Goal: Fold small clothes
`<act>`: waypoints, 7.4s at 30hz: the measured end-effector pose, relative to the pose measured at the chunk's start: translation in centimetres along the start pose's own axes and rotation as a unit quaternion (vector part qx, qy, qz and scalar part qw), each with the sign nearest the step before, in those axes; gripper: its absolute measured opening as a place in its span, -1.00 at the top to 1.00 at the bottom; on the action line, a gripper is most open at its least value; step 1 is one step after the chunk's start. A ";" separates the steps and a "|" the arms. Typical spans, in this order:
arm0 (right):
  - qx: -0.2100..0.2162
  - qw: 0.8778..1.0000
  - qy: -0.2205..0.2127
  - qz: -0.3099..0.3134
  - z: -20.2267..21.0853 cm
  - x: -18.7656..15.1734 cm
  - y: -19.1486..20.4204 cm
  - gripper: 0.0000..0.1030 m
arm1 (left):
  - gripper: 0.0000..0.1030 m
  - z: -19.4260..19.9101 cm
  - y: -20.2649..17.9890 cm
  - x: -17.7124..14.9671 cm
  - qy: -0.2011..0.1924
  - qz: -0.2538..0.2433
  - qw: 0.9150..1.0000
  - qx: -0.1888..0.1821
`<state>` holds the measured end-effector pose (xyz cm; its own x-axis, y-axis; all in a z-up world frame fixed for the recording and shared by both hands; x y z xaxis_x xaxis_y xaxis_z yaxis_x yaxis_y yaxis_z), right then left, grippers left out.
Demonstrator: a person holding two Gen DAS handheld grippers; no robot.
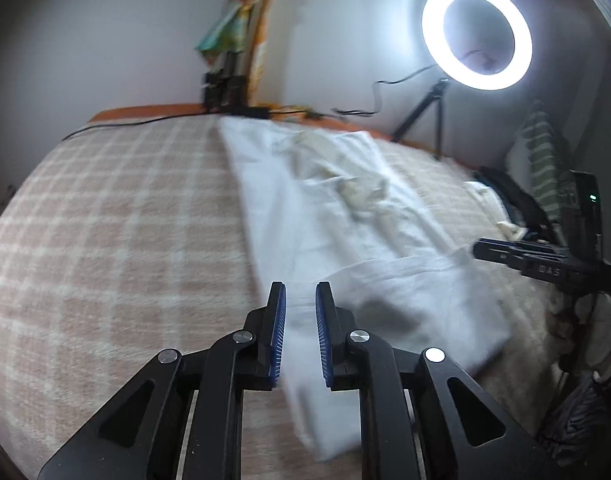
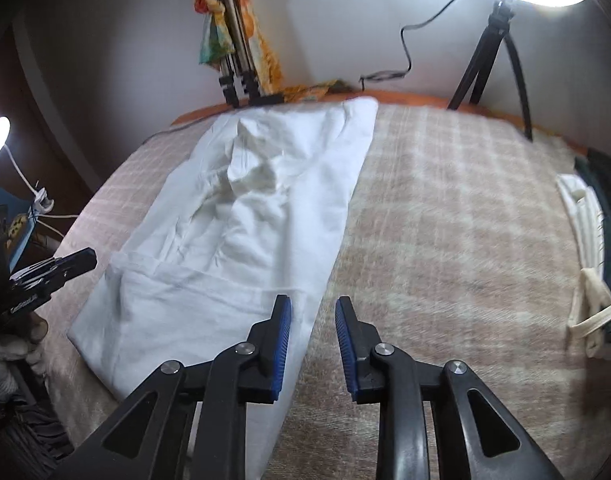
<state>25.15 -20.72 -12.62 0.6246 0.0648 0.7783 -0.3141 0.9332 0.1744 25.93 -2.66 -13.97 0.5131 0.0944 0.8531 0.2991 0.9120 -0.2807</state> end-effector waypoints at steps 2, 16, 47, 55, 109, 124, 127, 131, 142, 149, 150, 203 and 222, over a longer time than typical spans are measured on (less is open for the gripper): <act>0.037 0.999 -0.008 -0.006 0.2 0.2 1.3 0.51 | 0.74 -0.4 -2.0 -0.1 0.007 -0.010 0.999 -0.033; 0.001 0.999 0.031 0.024 -1.3 -2.4 0.9 0.66 | 0.74 -3.5 -1.6 -2.8 0.061 -0.100 0.993 0.025; 0.050 0.992 0.002 -0.115 -8.8 6.9 -7.1 0.20 | 0.08 -12.6 8.5 6.3 0.060 0.070 0.996 -0.002; 0.067 0.987 0.008 -0.149 -13.8 9.5 -9.9 0.21 | 0.08 -17.4 10.5 8.3 0.062 0.095 0.994 -0.002; 0.135 0.985 -0.055 -0.089 -5.2 17.2 -3.4 0.96 | 0.91 -10.0 0.3 15.0 -0.015 0.067 0.994 -0.091; 0.133 0.989 -0.043 -0.052 3.4 6.2 1.0 0.95 | 0.91 0.3 -4.0 5.6 0.021 0.039 0.993 -0.106; 0.131 0.990 -0.037 -0.045 4.1 3.3 1.3 0.96 | 0.91 1.3 -3.5 2.9 0.042 0.034 0.994 -0.098; 0.124 0.991 -0.028 -0.034 4.8 0.1 1.1 0.95 | 0.91 2.3 -3.1 0.0 0.068 0.007 0.994 -0.083; 0.068 0.994 -0.009 0.084 7.6 -4.8 1.2 0.81 | 0.76 4.1 -3.5 -3.6 0.105 -0.077 0.989 -0.066; 0.078 0.993 -0.018 0.087 11.1 -5.3 1.2 0.52 | 0.75 7.6 -3.3 -4.4 0.113 -0.125 0.984 -0.060; 0.078 0.994 -0.022 0.076 11.1 -5.1 1.1 0.49 | 0.75 7.9 -3.2 -4.2 0.107 -0.118 0.985 -0.061; 0.046 0.958 -0.029 0.281 6.2 -6.0 8.4 0.52 | 0.84 3.3 -7.9 -2.6 0.106 -0.237 0.962 -0.088; 0.098 0.983 -0.034 0.154 6.5 -2.2 5.8 0.45 | 0.51 6.1 -5.9 -2.2 0.080 -0.135 0.985 -0.067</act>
<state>17.26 -17.76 -9.39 0.4314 0.3025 0.8499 -0.6157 0.7873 0.0323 18.13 -5.79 -11.47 0.5173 -0.2181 0.8276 0.5398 0.8335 -0.1178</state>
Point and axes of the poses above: each gripper's, at about its wrist camera, not at the fingertips, and z roughly against the way its jaws point, y to its left, x to its top, the point moved 8 cm from there along -z, roughly the way its jaws point, and after that the axes turned 15 degrees about -y, right-handed, at the moved point
